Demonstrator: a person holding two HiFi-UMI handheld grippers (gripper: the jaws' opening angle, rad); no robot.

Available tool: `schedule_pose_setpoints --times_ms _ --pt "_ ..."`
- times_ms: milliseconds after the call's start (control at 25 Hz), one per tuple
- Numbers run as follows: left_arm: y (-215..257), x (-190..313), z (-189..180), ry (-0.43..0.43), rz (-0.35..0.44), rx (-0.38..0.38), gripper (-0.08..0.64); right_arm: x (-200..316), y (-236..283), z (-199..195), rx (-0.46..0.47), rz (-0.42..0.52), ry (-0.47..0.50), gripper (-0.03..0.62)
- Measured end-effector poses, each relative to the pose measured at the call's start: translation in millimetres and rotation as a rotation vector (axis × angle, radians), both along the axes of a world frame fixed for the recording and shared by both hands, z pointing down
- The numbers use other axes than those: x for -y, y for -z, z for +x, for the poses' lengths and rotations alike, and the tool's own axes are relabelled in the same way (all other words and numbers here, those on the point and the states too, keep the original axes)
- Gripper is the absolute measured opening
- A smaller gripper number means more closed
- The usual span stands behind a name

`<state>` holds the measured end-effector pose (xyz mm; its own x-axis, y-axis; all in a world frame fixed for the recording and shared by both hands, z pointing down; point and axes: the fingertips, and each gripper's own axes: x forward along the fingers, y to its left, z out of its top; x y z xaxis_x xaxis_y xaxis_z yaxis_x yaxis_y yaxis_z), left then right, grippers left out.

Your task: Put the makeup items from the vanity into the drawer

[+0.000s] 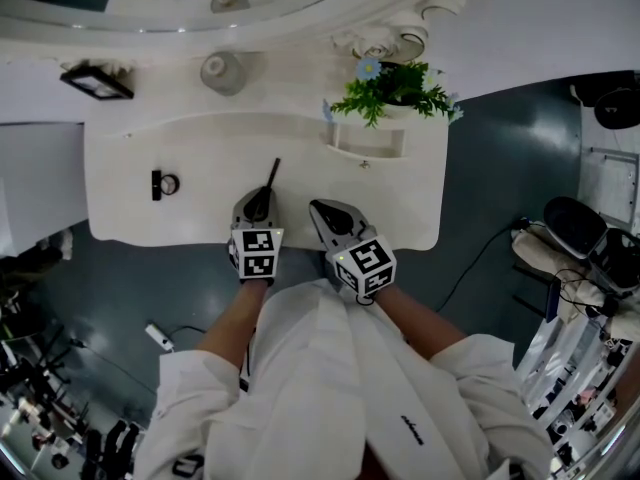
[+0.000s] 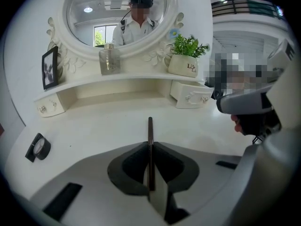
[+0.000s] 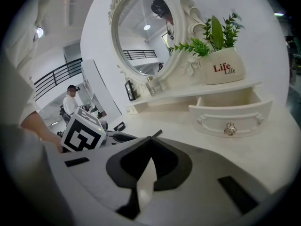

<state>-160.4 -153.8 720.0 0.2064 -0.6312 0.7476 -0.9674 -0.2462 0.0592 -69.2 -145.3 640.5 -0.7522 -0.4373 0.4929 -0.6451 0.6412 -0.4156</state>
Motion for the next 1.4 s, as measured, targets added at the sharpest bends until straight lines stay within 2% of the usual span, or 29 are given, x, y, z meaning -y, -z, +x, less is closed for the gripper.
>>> schedule_pose_setpoints --times_ms 400,920,1400 --pt "29.7 9.4 22.5 -0.026 0.048 -0.033 0.055 9.8 13.9 20.8 0.011 0.016 -0.059 0.017" --pt "80.8 27.3 72.5 -0.141 0.132 -0.066 0.055 38.8 39.8 76.1 0.014 0.081 -0.203 0.017" --pt "99.5 50.1 128.7 -0.251 0.155 -0.089 0.055 55.4 54.9 116.6 0.023 0.11 -0.295 0.017"
